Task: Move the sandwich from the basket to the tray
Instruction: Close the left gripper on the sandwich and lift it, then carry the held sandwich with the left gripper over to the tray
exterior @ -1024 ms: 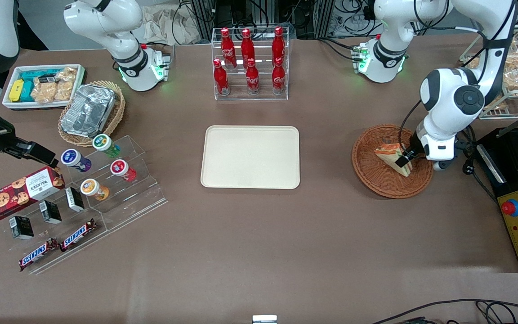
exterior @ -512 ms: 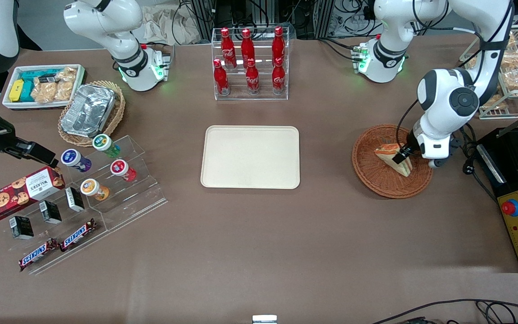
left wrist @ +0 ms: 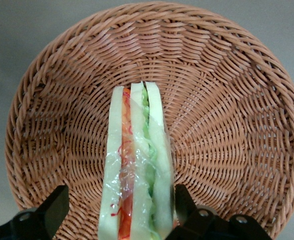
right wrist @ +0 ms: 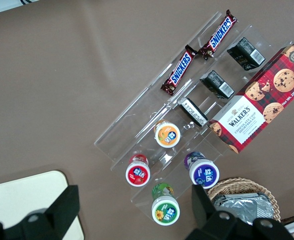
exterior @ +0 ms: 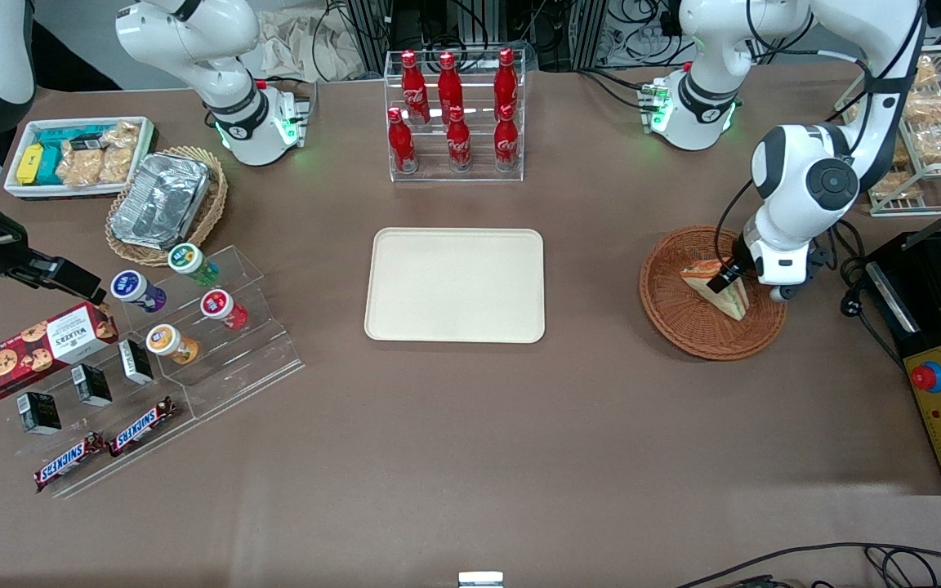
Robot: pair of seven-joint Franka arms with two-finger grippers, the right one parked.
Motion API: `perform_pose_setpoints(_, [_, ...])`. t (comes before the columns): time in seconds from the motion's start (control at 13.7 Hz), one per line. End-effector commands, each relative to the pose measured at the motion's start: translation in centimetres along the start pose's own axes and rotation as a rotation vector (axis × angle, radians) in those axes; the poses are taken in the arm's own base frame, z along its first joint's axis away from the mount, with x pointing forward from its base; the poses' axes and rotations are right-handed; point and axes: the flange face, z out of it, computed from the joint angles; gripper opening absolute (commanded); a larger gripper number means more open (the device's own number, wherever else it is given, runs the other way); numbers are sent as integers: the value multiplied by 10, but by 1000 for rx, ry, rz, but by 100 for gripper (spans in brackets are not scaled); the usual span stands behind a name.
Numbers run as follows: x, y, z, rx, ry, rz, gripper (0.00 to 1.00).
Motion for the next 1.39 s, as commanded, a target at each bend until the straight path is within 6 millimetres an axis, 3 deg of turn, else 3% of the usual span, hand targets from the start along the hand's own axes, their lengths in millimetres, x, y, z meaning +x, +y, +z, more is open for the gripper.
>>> perform_pose_setpoints(0.0, [-7,4,2,-10,15,-12,94])
perform_pose_setpoints(0.15, [-8,5,3,-8,13,-12,84])
perform_pose_setpoints(0.29, [-9,5,3,-9,14,-12,68])
perform_pose_setpoints(0.44, [-10,7,2,-10,15,-18,38])
perform_pose_setpoints(0.59, [-12,11,-2,-11,27,-41,18])
perform_pose_setpoints(0.73, [-16,18,-13,-15,35,-34,11])
perform_pose_setpoints(0.88, [-15,21,-39,14,21,-32,11])
perform_pose_setpoints(1.1, [-8,26,-100,87,5,-17,12])
perform_pose_setpoints(1.32, [2,46,-188,147,-33,-12,14])
